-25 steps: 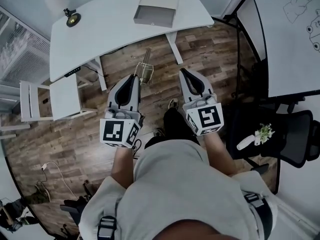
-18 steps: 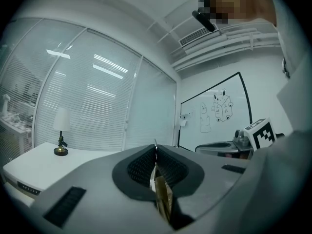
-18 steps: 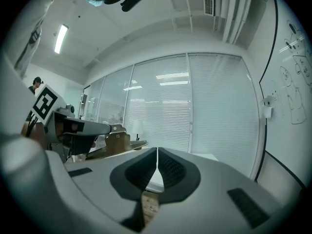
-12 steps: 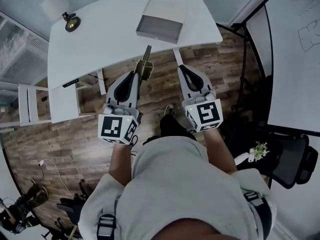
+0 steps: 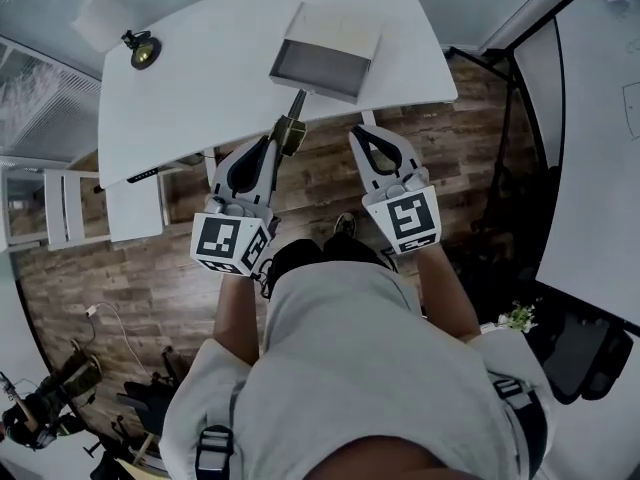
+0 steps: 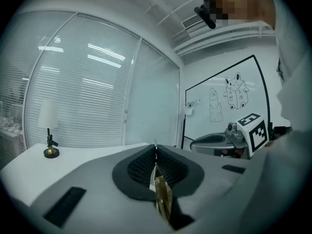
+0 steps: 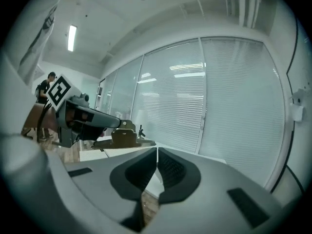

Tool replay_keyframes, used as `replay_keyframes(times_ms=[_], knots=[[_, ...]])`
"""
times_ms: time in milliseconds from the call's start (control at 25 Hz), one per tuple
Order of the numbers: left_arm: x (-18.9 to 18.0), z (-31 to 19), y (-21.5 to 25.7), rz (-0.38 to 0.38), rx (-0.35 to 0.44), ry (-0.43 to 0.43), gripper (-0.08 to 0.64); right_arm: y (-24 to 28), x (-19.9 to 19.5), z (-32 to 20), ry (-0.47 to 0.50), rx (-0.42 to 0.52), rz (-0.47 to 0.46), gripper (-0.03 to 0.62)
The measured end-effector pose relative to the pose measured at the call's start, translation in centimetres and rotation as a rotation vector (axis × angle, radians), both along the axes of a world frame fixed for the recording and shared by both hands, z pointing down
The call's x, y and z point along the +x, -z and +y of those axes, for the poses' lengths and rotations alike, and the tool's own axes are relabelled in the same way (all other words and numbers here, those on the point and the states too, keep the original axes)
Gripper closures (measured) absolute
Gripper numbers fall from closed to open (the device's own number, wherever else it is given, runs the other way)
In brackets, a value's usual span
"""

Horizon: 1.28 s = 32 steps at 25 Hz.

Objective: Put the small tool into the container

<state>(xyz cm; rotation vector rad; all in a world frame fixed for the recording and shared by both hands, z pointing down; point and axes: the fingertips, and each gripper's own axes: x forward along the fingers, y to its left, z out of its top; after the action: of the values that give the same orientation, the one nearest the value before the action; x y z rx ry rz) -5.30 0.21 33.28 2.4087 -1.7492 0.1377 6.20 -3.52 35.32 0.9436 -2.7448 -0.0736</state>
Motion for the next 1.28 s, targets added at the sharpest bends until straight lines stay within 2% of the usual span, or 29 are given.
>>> replay_keyframes(times_ms=[120,280,480,600,640,680,760,880,1040,1280], knots=[[0.3,-1.7,-1.3,-0.023,-0.036,-0.015,0.529,-1.4,-0.6,-0.6,0.084,0.048,0.099,0.565],[0.6,-3.7,-2.7,-0.065,-0.070,-0.052,0.529,-3.3,-1.5,-1.2,0.196,0.223,0.340,0.565],[1.0,-6.1,-4.6,-0.125,-0.095,-0.108,0.529,-4.7,-2.4,-2.5,0.266,0.251,0.404,0.563],[0.9,-7.7,-5.8,-0.145,-0.112,-0.140,0.529,-6.1,-2.9,-3.5,0.298,0.347,0.576,0.557],[0.8,-8.3,-6.2,-0.160,-0.119,-0.156,0.529,-6.6,-3.2,-3.9,0.313,0.388,0.644,0.515],[0.8,-8.8,-6.6,-0.181,-0.126,-0.176,0.529,-7.0,-3.6,-4.2,0.332,0.425,0.705,0.427],[0.7,-9.9,-7.1,-0.224,-0.135,-0.218,0.529,-7.5,-4.6,-4.8,0.370,0.492,0.789,0.410],[0.5,-11.3,-7.8,-0.268,-0.151,-0.269,0.529,-8.4,-6.0,-5.8,0.415,0.570,0.866,0.410],[0.4,-12.0,-8.5,-0.300,-0.172,-0.320,0.529,-9.9,-7.0,-6.1,0.471,0.628,0.938,0.410],[0.4,-12.4,-10.1,-0.344,-0.208,-0.385,0.529,-11.0,-8.7,-6.2,0.521,0.667,0.954,0.410]])
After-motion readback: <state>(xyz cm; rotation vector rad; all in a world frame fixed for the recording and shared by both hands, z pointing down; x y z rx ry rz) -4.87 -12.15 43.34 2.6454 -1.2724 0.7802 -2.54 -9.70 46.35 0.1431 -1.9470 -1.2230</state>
